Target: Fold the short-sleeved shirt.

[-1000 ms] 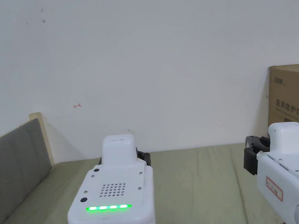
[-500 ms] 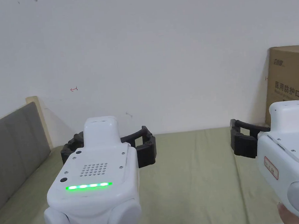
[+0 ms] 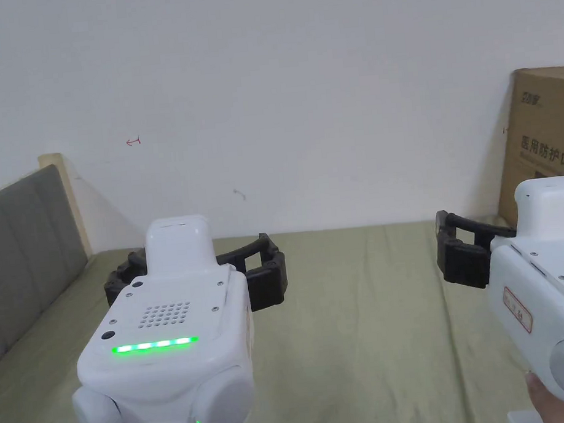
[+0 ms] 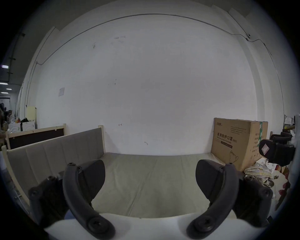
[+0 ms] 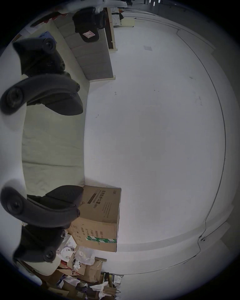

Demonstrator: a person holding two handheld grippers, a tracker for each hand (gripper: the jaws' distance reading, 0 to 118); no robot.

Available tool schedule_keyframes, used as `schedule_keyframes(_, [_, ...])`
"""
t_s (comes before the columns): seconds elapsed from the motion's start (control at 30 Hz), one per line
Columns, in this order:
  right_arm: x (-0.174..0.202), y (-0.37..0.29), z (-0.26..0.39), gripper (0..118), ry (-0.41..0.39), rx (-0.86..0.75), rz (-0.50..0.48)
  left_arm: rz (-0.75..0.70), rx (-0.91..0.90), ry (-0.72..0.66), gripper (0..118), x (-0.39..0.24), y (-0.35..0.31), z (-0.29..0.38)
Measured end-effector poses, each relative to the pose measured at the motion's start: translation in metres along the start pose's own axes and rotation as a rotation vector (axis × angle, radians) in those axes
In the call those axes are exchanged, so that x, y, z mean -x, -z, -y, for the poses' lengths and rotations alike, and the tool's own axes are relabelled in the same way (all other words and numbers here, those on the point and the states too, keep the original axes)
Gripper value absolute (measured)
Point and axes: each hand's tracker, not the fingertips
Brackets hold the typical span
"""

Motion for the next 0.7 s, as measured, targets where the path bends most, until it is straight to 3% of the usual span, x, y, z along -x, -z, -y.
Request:
schedule_keyframes(0.47, [0.007, 0.002, 0.005, 94, -0.006, 0.034, -0.024, 0.058, -0.007, 0.002, 113, -0.005, -0.008, -0.003])
schedule_keyframes(0.7, [0.005, 0.002, 0.007, 95, 0.008, 0.054, -0.033, 0.01, 0.021, 0.028, 113, -0.013, -0.005, -0.003])
